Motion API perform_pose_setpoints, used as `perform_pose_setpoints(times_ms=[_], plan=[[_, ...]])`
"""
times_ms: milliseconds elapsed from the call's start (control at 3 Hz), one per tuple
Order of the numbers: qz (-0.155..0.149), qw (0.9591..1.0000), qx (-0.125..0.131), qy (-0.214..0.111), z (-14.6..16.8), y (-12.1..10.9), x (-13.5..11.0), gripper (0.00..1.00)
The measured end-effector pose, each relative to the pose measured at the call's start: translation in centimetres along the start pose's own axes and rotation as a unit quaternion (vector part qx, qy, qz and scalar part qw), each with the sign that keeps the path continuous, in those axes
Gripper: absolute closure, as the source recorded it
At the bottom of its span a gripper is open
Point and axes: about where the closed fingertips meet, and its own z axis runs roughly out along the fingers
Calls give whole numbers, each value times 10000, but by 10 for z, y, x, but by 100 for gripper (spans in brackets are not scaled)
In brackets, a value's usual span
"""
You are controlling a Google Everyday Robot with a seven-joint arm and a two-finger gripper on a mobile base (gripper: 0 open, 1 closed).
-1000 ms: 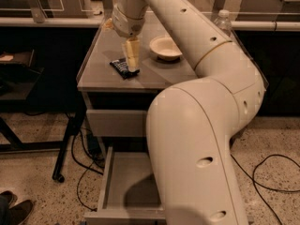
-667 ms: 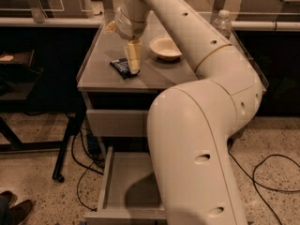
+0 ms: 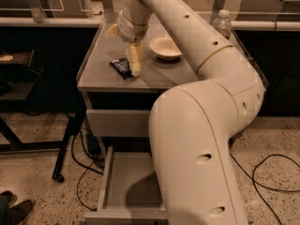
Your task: Place rxbar blueberry into middle drawer
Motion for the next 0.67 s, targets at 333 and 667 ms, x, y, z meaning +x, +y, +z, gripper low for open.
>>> perform_pose_setpoints(times_ms=[333,667], plan=[[10,10000,-93,-14,8,3,3,0],[-9,9998,-189,-50,19,4,6,0]])
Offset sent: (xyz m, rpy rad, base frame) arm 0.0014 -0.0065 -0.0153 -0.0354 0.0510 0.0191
